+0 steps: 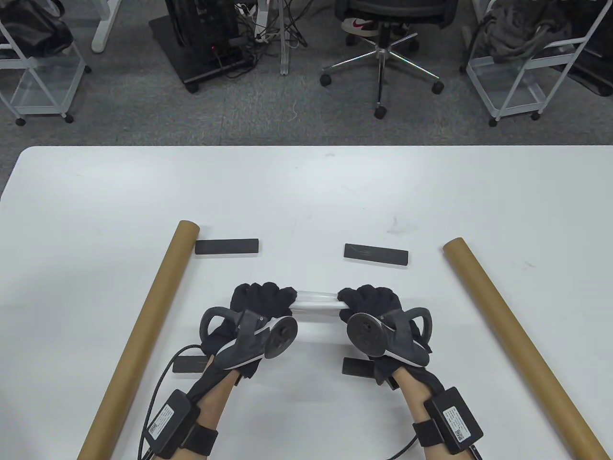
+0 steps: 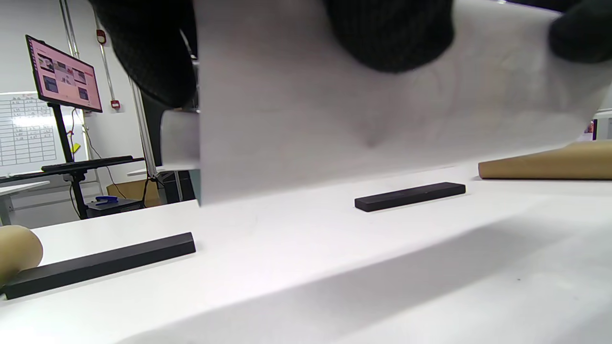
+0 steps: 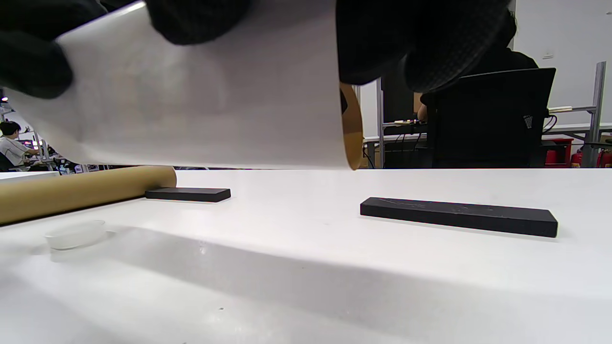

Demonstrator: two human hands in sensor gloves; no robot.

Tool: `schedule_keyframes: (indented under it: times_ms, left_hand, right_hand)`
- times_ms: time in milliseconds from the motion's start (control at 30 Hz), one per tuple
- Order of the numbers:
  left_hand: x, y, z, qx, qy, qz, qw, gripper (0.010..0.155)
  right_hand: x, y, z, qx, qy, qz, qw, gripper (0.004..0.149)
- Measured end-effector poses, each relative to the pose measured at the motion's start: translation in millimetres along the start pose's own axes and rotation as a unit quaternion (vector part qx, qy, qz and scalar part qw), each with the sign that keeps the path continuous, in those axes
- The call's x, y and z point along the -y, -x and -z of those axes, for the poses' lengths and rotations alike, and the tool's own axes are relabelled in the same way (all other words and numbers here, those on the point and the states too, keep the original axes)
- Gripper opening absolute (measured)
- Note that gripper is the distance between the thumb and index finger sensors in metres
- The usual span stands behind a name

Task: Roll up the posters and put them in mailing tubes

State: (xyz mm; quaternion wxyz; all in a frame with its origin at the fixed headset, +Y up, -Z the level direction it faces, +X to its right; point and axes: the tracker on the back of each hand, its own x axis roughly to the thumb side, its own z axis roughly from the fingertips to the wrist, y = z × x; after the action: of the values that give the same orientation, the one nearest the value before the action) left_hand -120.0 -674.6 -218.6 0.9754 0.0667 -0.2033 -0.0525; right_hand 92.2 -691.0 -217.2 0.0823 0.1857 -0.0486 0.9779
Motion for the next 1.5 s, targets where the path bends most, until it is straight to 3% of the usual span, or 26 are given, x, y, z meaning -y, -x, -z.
schedule_keyframes:
  times_ms: [300, 933, 1167, 1333, 1433, 1500]
  left_hand:
    - [2, 4, 0, -0.006, 0.002, 0.007, 1.0, 0.045]
    - [4, 6, 0, -0.001, -0.006, 0.022, 1.0, 0.06]
    - [5, 5, 0, -0.001, -0.005, 0.014, 1.0, 0.053]
    - [2, 0, 0, 0.002, -0.012, 0.032, 0.999, 0.049]
    - [0, 1, -1, -0.001, -0.019, 0.012, 1.0, 0.049]
    - [0, 0, -1, 0.003, -0.022, 0.035, 0.999, 0.047]
  right_hand:
    - [-1, -6, 0, 0.002, 0.006, -0.027, 1.0, 0.046]
    - [-4, -4, 2, 0.003, -0.02, -0.022, 1.0, 0.055]
    - [-3, -2, 1, -0.002, -0.015, -0.019, 1.0, 0.053]
    - [-2, -2, 1, -0.004, -0.049, 0.002, 0.999, 0.053]
    - [-3, -1, 1, -0.001, -0.038, -0.01, 0.999, 0.058]
    - [-3, -3, 1, -0.005, -0.018, -0.018, 1.0, 0.053]
